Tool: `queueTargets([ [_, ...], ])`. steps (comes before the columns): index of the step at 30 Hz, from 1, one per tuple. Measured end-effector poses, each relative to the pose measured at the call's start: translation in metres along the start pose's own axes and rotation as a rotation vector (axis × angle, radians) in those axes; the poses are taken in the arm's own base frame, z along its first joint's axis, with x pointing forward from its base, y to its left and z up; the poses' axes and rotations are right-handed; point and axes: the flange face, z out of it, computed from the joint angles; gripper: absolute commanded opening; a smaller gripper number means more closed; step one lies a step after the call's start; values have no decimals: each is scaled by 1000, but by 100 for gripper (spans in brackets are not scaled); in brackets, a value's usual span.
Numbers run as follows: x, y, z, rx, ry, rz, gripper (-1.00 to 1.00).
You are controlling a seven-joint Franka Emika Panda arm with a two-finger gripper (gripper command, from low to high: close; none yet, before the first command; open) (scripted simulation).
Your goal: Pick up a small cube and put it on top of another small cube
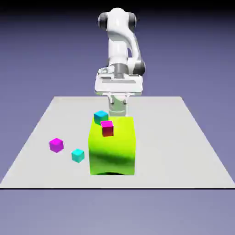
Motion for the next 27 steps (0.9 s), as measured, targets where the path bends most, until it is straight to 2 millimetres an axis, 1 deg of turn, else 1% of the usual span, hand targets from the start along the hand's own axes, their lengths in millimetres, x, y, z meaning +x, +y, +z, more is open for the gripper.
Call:
queueTargets([
  [2,18,36,24,-79,-41,58,0],
  [5,38,96,54,-195,-104,146,0],
  [8,51,163,78,-306,-167,236,0],
  [10,55,210,88,-377,-209,298,0],
  [12,56,258,95,-446,-250,361,0],
  [13,57,292,92,-487,-262,414,0],
  [14,53,306,97,-512,-291,422,0],
  [15,49,325,99,-541,-315,443,0],
  [16,48,362,90,-582,-323,506,0],
  [17,43,379,91,-609,-348,522,0],
  [19,32,425,82,-669,-386,585,0],
  [21,31,429,81,-674,-389,591,0],
  [24,21,441,100,-676,-385,585,0],
  [27,7,454,119,-676,-386,586,0],
])
